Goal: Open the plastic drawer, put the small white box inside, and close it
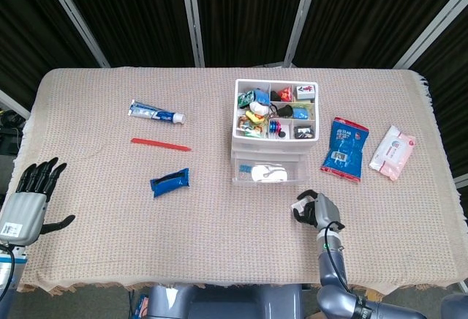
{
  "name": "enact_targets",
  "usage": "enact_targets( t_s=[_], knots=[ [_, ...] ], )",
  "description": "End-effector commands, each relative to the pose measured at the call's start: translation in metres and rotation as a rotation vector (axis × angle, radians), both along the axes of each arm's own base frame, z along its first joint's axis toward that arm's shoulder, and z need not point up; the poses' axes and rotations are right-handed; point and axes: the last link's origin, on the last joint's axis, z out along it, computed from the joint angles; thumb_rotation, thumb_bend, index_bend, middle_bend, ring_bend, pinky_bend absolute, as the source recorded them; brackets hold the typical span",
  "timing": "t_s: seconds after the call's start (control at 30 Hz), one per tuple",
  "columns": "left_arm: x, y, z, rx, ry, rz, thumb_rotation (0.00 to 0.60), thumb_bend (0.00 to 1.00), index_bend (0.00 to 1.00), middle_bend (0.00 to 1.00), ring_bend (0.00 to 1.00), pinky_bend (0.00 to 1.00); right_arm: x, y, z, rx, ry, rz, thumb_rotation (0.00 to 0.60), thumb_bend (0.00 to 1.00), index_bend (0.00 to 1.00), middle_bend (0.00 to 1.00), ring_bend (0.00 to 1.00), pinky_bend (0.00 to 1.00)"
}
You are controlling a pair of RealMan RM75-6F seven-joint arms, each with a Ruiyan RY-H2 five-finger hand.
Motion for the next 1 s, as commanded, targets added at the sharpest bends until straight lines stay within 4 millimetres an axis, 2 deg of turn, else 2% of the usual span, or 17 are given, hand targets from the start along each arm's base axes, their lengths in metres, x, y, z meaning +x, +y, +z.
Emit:
enact_targets(
  t_s=[0.03,0.47,1.0],
  knots=[
    [0.0,0.0,0.0,0.0,0.001,0.0,0.6,0.08,0.07,0.0,0.0,0.0,0.001,0.0,0.002,0.005,-0.002,0.004,0.6,0.3,0.24,0.73,0.75,0.65],
    [0.0,0.0,0.0,0.0,0.0,0.002,0.6,0.08,0.07,0.0,0.0,0.0,-0.001,0.001,0.018,0.067,0.091,0.05,0.6,0.3,0.23,0.67,0.73,0.65],
    [0.0,0.0,0.0,-0.001,-0.001,0.008,0.6,0.08,0.07,0.0,0.0,0.0,-0.005,0.002,0.008,0.038,0.263,0.162,0.6,0.31,0.21,0.65,0.73,0.65]
  ],
)
